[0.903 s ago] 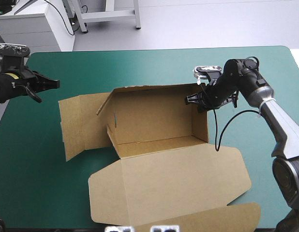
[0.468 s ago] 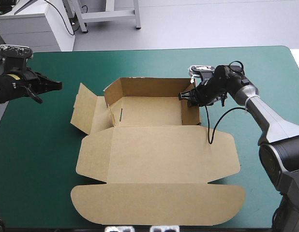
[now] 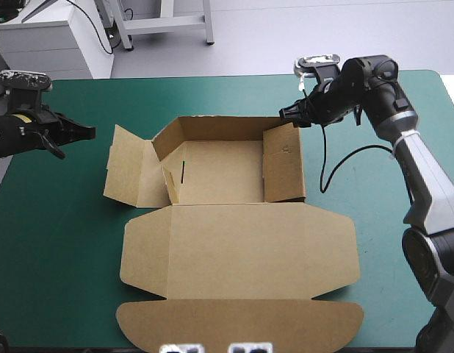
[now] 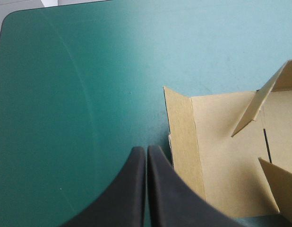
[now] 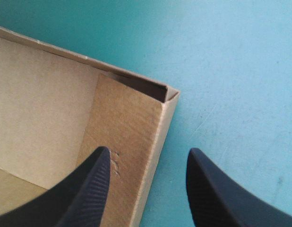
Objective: Fold the box
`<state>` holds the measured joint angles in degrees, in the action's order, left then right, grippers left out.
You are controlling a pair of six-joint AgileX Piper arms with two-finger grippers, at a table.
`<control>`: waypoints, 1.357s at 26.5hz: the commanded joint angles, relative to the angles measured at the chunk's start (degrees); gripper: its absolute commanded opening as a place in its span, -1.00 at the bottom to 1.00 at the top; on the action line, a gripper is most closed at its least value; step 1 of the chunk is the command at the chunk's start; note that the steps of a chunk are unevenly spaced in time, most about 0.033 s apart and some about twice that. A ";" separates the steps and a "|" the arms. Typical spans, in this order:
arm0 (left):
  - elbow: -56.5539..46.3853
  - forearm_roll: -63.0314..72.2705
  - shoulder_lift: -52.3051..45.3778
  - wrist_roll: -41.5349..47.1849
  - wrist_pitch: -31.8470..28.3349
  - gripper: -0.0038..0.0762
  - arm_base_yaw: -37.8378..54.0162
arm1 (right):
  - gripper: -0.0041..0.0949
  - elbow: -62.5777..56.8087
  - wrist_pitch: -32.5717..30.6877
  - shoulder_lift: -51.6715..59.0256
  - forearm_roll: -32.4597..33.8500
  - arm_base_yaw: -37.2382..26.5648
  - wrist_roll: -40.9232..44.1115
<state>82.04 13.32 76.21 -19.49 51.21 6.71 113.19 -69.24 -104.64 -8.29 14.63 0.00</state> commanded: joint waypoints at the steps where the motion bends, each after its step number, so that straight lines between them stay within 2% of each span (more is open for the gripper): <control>1: 1.59 1.22 -1.72 0.01 -2.75 -0.91 0.09 | 0.03 5.35 -2.50 4.15 -0.64 -0.16 1.01; 7: 1.59 1.22 -1.72 -0.09 -2.20 -0.91 0.09 | 0.03 3.17 -2.50 7.05 -6.24 -0.11 1.35; 15: 1.59 1.22 -1.72 -0.11 -2.12 -0.91 0.09 | 0.03 -11.54 -2.16 11.41 -4.70 0.44 0.44; 20: 1.59 2.93 -1.72 -0.21 -2.12 -0.91 0.09 | 0.03 -15.35 4.27 8.81 -6.29 0.44 -0.70; 24: 1.59 3.09 -1.72 -0.21 -2.12 -0.91 0.09 | 0.03 -15.35 2.89 3.16 -6.72 0.44 -1.45; 27: 1.59 3.09 -1.72 -0.21 -1.98 -0.93 0.09 | 0.02 -15.35 4.98 -2.00 -9.26 0.44 -2.33; 31: 1.59 3.19 -1.72 -0.21 -1.59 -0.92 0.09 | -0.21 -15.35 7.01 -5.20 -9.26 0.44 -2.48; 33: 1.59 3.19 -1.72 -0.21 -1.34 -0.92 0.09 | -0.45 -15.35 7.88 -6.40 -9.26 0.44 -2.48; 35: 1.59 3.34 -1.72 -0.11 -1.11 -0.92 0.09 | -0.84 -15.35 9.35 -6.85 -9.26 0.44 -2.72; 36: 1.59 3.34 -1.72 0.36 -1.11 -0.92 0.09 | -0.96 -15.35 10.00 -6.93 -9.26 0.44 -2.72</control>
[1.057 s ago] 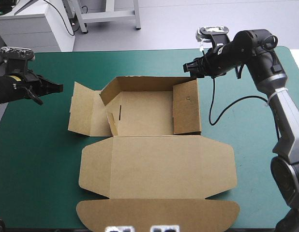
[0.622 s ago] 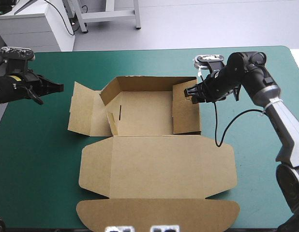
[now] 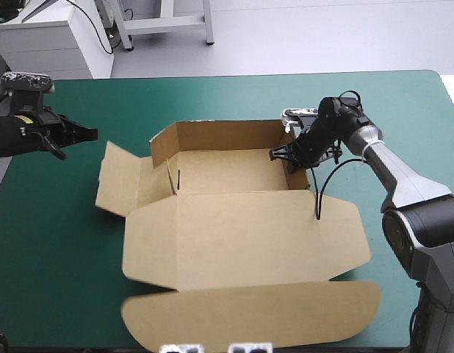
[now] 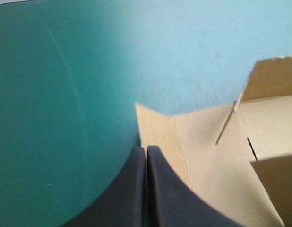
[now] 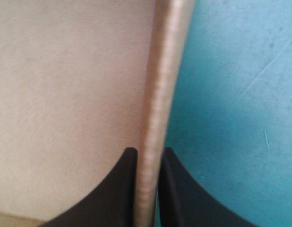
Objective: Fold the box
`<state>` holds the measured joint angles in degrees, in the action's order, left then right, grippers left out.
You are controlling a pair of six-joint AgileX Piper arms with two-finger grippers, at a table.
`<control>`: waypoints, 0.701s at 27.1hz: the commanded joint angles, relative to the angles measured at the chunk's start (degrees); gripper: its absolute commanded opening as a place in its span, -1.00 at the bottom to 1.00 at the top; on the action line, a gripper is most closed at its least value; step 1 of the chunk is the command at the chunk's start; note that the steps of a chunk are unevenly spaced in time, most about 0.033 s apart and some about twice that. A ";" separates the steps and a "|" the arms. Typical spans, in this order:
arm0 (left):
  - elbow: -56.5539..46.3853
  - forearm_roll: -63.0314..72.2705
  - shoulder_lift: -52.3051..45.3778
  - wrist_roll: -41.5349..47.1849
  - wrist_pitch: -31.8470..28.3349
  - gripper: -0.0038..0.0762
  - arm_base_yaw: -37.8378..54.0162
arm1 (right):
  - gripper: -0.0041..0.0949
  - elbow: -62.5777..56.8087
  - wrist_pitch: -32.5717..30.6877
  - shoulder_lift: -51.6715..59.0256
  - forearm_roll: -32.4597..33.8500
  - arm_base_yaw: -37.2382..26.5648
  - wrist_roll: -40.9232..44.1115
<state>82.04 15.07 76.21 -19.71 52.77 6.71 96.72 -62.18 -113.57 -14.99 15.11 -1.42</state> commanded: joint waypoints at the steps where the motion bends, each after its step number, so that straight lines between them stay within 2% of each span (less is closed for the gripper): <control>1: 1.59 1.58 -1.72 1.23 -2.67 -0.92 0.18 | -0.95 1.25 3.35 2.00 -2.57 -0.03 -1.29; 6: 1.71 2.70 -1.72 6.26 -5.34 -0.92 5.11 | -0.95 6.14 2.34 3.14 -2.54 -1.26 0.41; 10: 1.71 11.08 -1.60 4.71 -5.59 -0.92 12.06 | -0.95 8.79 1.78 5.26 -4.41 -3.75 0.41; 15: 1.71 26.93 0.23 -1.38 -4.16 -0.92 20.43 | -0.95 10.14 0.72 9.00 -12.08 -8.59 -2.94; 19: 1.71 41.85 3.63 -7.07 1.51 -0.92 23.49 | -0.95 10.14 -0.51 12.01 -19.59 -12.01 -6.90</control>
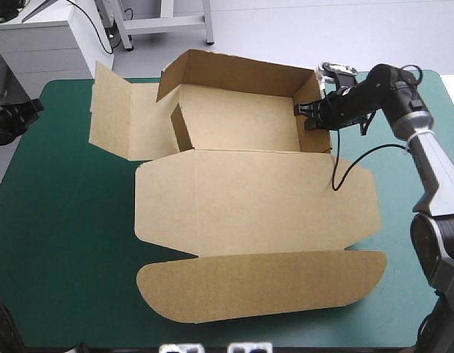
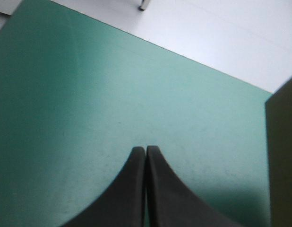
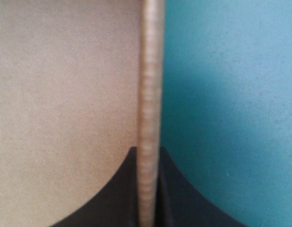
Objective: Fold the box
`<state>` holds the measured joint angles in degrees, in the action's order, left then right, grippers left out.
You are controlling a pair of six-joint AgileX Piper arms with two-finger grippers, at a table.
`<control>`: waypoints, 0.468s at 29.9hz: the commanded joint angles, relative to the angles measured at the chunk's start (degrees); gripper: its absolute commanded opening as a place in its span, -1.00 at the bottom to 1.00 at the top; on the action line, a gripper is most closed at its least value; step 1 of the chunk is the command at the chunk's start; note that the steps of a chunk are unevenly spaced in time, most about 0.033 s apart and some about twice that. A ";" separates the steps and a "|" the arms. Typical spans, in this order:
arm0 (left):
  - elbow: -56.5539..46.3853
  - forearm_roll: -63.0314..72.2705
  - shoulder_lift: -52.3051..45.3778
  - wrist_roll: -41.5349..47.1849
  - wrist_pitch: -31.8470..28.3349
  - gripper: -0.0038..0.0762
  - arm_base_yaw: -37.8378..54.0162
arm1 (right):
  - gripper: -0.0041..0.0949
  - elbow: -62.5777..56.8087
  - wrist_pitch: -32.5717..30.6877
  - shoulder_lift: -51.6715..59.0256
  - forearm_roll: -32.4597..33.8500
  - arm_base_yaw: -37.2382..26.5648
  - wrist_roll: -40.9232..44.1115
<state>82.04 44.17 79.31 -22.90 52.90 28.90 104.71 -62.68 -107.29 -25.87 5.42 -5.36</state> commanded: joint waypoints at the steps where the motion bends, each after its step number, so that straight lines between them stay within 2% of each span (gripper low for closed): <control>1: 1.71 15.39 1.52 -4.75 2.82 -0.92 1.19 | -0.95 2.16 -0.24 6.53 -10.92 -3.33 -4.63; 5: 1.71 25.80 4.81 -7.93 8.39 -0.92 0.33 | -0.95 2.16 -0.52 9.57 -16.93 -4.88 -8.38; 9: 1.71 36.44 6.50 -11.75 13.52 -0.92 -2.65 | -0.95 2.16 -0.28 11.44 -16.87 -4.73 -9.40; 14: 1.78 40.20 6.50 -12.37 18.82 -0.92 -6.89 | -0.95 2.16 0.79 11.85 -17.42 -4.73 -9.40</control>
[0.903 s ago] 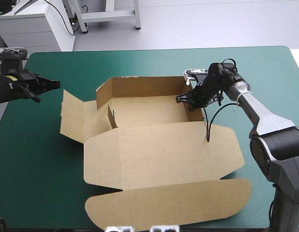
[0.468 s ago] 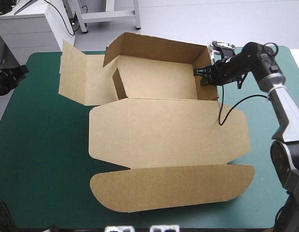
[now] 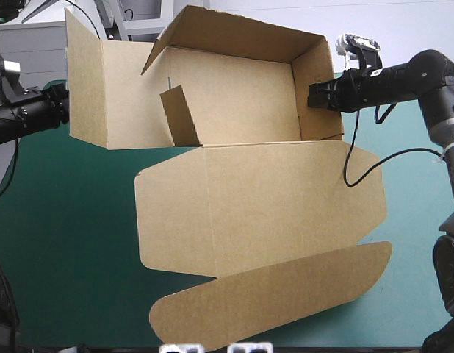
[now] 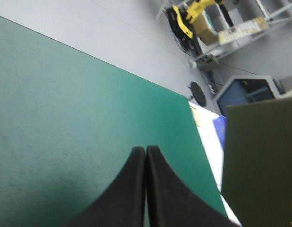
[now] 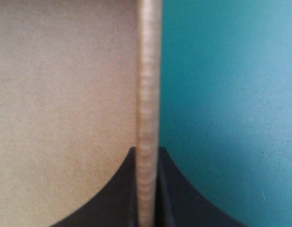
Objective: Fold the box
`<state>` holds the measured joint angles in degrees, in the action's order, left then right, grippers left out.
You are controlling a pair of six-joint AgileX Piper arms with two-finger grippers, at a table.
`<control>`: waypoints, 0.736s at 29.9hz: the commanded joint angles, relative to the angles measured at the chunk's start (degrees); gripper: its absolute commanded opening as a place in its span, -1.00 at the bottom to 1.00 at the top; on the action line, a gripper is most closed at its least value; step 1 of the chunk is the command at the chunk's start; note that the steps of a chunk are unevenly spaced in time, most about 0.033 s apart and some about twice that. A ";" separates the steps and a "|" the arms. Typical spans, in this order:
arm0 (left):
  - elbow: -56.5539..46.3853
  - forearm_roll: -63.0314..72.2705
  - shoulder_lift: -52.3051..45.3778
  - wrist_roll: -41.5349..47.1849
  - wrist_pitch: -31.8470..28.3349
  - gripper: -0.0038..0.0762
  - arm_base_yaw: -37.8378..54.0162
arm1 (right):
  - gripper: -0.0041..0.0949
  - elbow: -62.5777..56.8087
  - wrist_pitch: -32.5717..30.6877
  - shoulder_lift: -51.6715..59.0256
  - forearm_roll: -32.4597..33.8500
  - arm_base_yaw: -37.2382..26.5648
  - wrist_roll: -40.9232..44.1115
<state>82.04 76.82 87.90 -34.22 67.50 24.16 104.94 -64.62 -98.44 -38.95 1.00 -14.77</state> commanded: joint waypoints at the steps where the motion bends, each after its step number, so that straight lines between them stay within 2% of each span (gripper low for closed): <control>1: 1.84 8.80 -2.09 -1.85 6.04 -0.92 -2.90 | -0.95 1.93 2.73 2.99 -4.43 -0.31 0.01; 9: 1.84 10.68 -5.56 -2.12 6.19 -0.92 -6.94 | -0.95 1.93 6.98 2.99 -3.20 2.14 -0.32; 15: 1.84 9.60 -9.02 -1.77 6.19 -0.92 -8.23 | -0.94 1.71 11.86 2.76 5.16 7.45 3.81; 22: 1.84 2.85 -13.37 0.01 6.19 -0.92 -8.48 | -0.93 1.71 16.41 2.70 5.71 10.55 4.15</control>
<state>82.09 77.44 77.98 -34.96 70.03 16.17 104.93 -52.98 -98.60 -30.86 10.85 -11.72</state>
